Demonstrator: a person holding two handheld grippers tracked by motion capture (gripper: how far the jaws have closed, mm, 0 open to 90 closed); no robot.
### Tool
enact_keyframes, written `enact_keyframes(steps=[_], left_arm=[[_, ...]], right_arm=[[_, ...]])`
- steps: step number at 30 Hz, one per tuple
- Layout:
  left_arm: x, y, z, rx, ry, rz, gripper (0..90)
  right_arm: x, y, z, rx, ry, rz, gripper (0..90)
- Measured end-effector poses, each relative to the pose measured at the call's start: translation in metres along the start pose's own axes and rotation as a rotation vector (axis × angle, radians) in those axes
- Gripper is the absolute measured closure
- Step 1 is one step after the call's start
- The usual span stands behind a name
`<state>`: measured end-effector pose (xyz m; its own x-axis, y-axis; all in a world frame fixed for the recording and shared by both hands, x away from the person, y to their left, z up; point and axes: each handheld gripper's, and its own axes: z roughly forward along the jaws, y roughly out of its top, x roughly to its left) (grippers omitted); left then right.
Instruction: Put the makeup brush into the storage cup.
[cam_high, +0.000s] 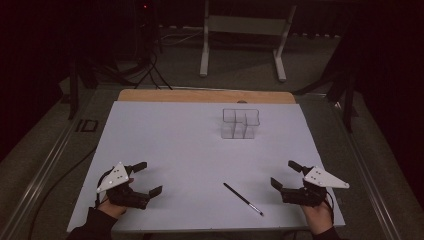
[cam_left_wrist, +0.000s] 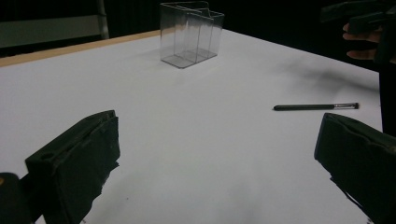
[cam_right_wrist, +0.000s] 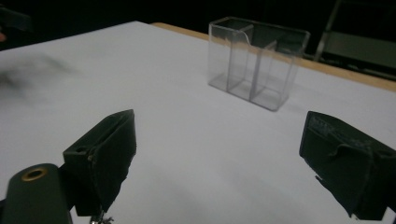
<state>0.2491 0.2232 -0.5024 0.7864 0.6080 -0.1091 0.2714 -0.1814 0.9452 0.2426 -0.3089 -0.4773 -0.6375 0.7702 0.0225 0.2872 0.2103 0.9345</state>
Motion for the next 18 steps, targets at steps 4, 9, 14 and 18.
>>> enact_keyframes(steps=[4,9,14,18], left_arm=[[-0.0001,0.0005,-0.0005,-0.005,-0.002,0.002,1.3],[0.0009,0.0007,-0.0017,-0.014,0.002,-0.008,1.3],[0.0003,0.001,-0.0017,-0.014,-0.001,-0.006,1.3],[0.0004,0.0014,-0.0024,-0.021,0.001,-0.008,1.3]], right_arm=[[-0.0026,-0.0025,0.0023,0.024,0.006,0.019,11.0],[-0.0026,-0.002,0.0023,0.037,-0.015,0.016,10.9],[-0.004,-0.0028,0.0018,0.045,-0.054,0.024,11.0],[-0.0042,-0.0001,0.002,0.09,-0.081,0.029,13.2]])
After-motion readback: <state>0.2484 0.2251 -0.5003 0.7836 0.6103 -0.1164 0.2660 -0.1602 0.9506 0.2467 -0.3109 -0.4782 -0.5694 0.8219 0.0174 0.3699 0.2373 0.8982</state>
